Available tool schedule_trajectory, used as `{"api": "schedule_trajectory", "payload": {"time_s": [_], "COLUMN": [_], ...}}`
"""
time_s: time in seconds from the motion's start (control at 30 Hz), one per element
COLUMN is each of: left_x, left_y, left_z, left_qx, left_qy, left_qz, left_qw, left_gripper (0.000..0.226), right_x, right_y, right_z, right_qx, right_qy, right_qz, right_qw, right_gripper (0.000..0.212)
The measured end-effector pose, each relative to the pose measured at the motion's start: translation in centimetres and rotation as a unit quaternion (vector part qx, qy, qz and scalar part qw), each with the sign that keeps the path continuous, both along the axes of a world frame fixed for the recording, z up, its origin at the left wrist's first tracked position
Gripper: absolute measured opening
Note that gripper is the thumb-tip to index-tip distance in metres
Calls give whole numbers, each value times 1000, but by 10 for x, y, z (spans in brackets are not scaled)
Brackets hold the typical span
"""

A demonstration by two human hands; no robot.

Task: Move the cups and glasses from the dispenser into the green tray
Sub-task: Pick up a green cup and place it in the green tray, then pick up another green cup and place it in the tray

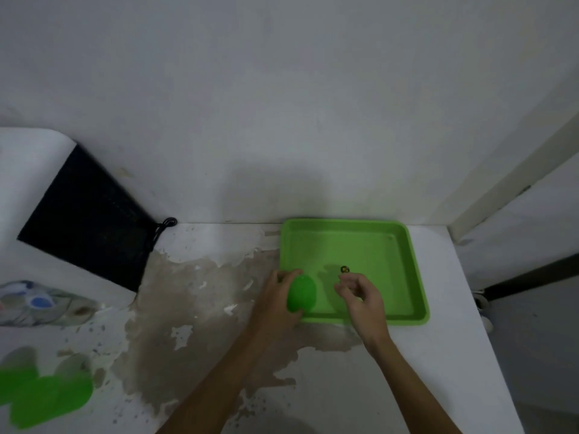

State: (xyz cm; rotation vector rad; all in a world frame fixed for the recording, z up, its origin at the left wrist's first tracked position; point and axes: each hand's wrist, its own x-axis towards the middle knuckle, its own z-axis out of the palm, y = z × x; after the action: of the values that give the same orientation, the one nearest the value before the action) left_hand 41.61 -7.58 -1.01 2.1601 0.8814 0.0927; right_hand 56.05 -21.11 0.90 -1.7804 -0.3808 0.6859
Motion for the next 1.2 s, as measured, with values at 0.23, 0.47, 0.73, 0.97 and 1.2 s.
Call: {"api": "schedule_trajectory", "payload": {"time_s": [0.23, 0.47, 0.73, 0.97, 1.2], "left_x": [-93, -217, -359, -419, -439], "left_y": [12, 31, 67, 97, 112], "left_z": [15, 30, 32, 21, 11], "left_qx": [-35, -52, 98, 110, 14], "left_qy": [-66, -79, -53, 44, 125], "left_qz": [48, 133, 226, 252, 187], "left_qw": [996, 987, 968, 960, 974], "left_gripper": [34, 24, 29, 52, 72], "right_x": [-60, -155, -281, -352, -378], "right_y": [26, 67, 139, 182, 202], "right_z": [26, 25, 23, 21, 17], "right_qx": [29, 22, 11, -4, -4], "right_qy": [-39, -31, -39, -32, -27], "right_qz": [71, 148, 271, 316, 320], "right_qw": [996, 988, 962, 948, 947], "right_gripper": [9, 19, 16, 15, 15]}}
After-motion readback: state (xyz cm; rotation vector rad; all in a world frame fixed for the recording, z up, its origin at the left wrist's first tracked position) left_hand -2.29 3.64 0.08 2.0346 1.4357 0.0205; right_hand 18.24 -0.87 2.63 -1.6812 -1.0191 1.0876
